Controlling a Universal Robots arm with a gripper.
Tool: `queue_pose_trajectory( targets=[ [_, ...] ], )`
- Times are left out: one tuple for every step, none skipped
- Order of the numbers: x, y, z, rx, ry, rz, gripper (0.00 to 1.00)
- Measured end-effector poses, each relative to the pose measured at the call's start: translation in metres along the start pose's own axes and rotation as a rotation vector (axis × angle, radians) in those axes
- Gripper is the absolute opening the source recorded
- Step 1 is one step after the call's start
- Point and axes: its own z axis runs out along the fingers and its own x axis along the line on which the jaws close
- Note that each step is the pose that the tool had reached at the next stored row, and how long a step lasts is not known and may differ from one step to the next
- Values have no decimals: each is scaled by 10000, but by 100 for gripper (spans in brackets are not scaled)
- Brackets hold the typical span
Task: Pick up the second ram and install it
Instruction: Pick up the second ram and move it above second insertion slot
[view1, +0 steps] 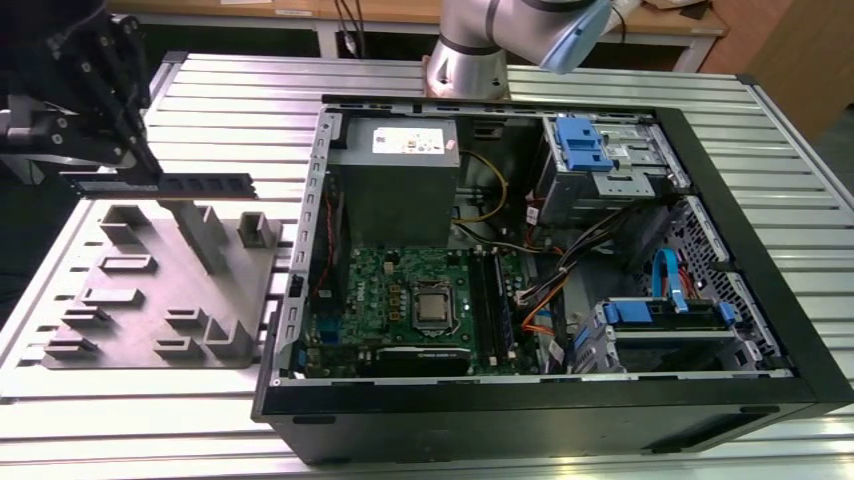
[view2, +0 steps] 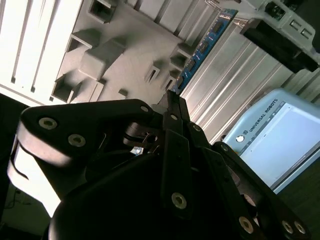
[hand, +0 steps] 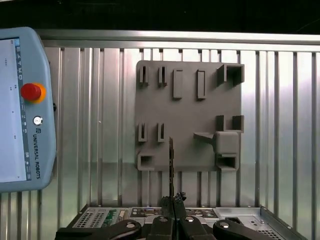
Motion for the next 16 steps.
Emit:
queue_pose_trajectory(
  targets=[
    [0,-19,0,0,-1,-1,8],
    [0,-36,0,0,-1,-1,8],
    [0,-52,0,0,0,0,8],
    [0,-70,0,0,0,-1,8],
    [-1,-88,-1,0,0,0,8],
    [-1,-107,0,0,-1,-1,8],
    [-1,-127,-1,-1,0,0,8],
    [-1,-148,-1,0,0,0,8],
    [-1,-170,-1,0,0,0,8],
    [-1,-193,-1,-1,0,0,8],
    [-1,-213,0,1,-1,0,8],
    [-1,-237,-1,0,0,0,8],
    [-1,-259,-1,1,-1,0,8],
    [-1,-280,-1,0,0,-1,8],
    [-1,-299,-1,0,-1,-1,8],
    [-2,-319,-1,1,-1,-1,8]
  ],
)
